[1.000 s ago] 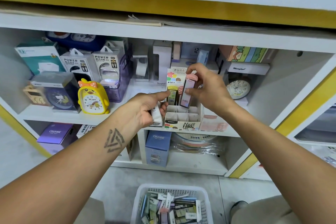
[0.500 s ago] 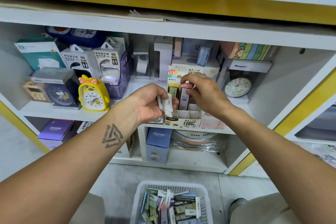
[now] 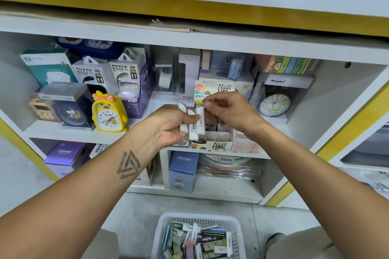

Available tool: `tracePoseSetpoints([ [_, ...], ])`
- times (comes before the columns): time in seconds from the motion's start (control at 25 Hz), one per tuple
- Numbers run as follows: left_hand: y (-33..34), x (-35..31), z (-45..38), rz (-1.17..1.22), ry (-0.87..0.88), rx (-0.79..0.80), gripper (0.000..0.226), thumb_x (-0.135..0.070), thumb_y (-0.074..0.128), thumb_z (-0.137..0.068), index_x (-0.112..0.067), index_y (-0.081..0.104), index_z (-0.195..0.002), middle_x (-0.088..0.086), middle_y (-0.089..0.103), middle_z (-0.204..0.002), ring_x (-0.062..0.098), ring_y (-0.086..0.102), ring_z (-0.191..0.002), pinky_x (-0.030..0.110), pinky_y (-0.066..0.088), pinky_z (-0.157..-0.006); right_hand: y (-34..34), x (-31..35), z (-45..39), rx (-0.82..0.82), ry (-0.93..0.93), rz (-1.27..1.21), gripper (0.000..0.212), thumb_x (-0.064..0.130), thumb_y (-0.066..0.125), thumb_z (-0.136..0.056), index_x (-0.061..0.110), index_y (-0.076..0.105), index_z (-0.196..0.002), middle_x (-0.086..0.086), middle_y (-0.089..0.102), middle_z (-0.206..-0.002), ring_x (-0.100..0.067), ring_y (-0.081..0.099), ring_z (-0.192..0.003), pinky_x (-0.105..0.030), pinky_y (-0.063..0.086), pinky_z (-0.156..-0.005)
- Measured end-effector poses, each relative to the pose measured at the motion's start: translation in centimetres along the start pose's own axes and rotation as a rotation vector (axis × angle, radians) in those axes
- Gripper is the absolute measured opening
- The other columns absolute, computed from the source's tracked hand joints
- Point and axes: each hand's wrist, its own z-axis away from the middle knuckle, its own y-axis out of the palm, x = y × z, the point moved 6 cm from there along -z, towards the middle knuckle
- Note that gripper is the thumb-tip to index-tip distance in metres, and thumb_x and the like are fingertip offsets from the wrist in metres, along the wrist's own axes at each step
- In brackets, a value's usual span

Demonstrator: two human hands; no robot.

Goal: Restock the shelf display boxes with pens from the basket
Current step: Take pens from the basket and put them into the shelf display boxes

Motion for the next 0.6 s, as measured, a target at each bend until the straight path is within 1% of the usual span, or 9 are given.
tracePoseSetpoints([
  [0.04,-0.1,-0.1,0.1,-0.022,0.014,-0.01,0.03,0.019,0.056,-0.084,0.005,0.064,-0.11,0.021,0.071,-0.103,0.031,0.071,-0.094,0.043,0.06,-0.078,0.7,0.0,0.2,0.07,0.058,-0.099,0.004,0.021,0.072,-0.092,0.023,0.075,-0.094,0.008,0.075,-0.075,-0.005,0.069,-0.068,-0.019,0.052,-0.057],
  [0.08,-0.1,-0.2,0.2,-0.041,0.024,-0.009,0.03,0.019,0.058,-0.082,0.005,0.065,-0.107,0.019,0.07,-0.1,0.028,0.071,-0.089,0.043,0.059,-0.079,1.1,0.2,0.5,0.106,0.083,-0.148,0.002,0.02,0.075,-0.09,0.021,0.076,-0.091,0.008,0.074,-0.071,-0.002,0.067,-0.064,-0.017,0.051,-0.054],
  [0.16,-0.2,-0.3,0.5,-0.072,0.039,-0.001,0.025,0.018,0.059,-0.082,0.003,0.066,-0.101,0.016,0.071,-0.093,0.026,0.072,-0.083,0.042,0.06,-0.077,1.4,0.3,0.7,0.094,0.108,-0.254,0.007,0.013,0.078,-0.086,0.012,0.076,-0.092,0.007,0.072,-0.069,-0.002,0.066,-0.06,-0.015,0.049,-0.053],
  [0.24,-0.6,-0.6,0.6,-0.062,0.053,-0.038,0.021,0.018,0.056,-0.086,0.002,0.063,-0.098,0.02,0.072,-0.093,0.027,0.073,-0.082,0.041,0.061,-0.074,0.6,0.1,0.6,0.04,0.146,-0.363,0.013,0.006,0.078,-0.084,0.003,0.074,-0.097,0.0,0.072,-0.076,-0.01,0.065,-0.066,-0.02,0.05,-0.06],
  [0.32,-1.8,-1.3,0.5,-0.03,0.072,-0.115,0.019,0.015,0.049,-0.092,-0.001,0.056,-0.1,0.024,0.07,-0.102,0.032,0.071,-0.092,0.048,0.058,-0.08,-0.1,0.0,0.4,0.052,0.177,-0.465,0.015,0.002,0.074,-0.086,-0.001,0.071,-0.1,-0.007,0.072,-0.082,-0.021,0.063,-0.071,-0.026,0.054,-0.063],
  [0.4,-3.5,-2.2,0.6,-0.059,0.096,-0.196,0.021,0.01,0.043,-0.099,-0.009,0.051,-0.098,0.019,0.068,-0.109,0.033,0.069,-0.098,0.054,0.055,-0.08,-0.2,0.3,0.3,0.094,0.165,-0.512,0.012,-0.002,0.069,-0.087,-0.002,0.068,-0.099,-0.014,0.072,-0.084,-0.026,0.07,-0.077,-0.027,0.061,-0.07],
  [0.48,-5.2,-2.9,0.7,-0.086,0.096,-0.266,0.023,0.005,0.04,-0.102,-0.015,0.05,-0.096,0.01,0.069,-0.106,0.03,0.069,-0.092,0.051,0.054,-0.076,0.3,0.9,0.2,0.13,0.129,-0.536,0.01,-0.005,0.068,-0.087,-0.004,0.067,-0.097,-0.021,0.072,-0.09,-0.032,0.074,-0.087,-0.031,0.061,-0.083],
  [0.56,-6.6,-3.3,1.0,-0.054,0.091,-0.329,0.023,0.003,0.038,-0.103,-0.015,0.05,-0.095,0.01,0.069,-0.095,0.028,0.068,-0.079,0.044,0.055,-0.071,1.1,1.5,0.0,0.154,0.086,-0.501,0.013,0.0,0.071,-0.086,-0.007,0.067,-0.096,-0.022,0.072,-0.091,-0.03,0.074,-0.087,-0.032,0.061,-0.086],
  [0.6,-7.1,-3.5,1.1,-0.031,0.091,-0.359,0.023,0.003,0.036,-0.103,-0.014,0.049,-0.095,0.013,0.067,-0.089,0.027,0.067,-0.073,0.041,0.055,-0.068,1.4,1.7,-0.2,0.146,0.063,-0.427,0.015,0.004,0.074,-0.085,-0.007,0.068,-0.095,-0.02,0.073,-0.088,-0.027,0.074,-0.084,-0.032,0.061,-0.085],
])
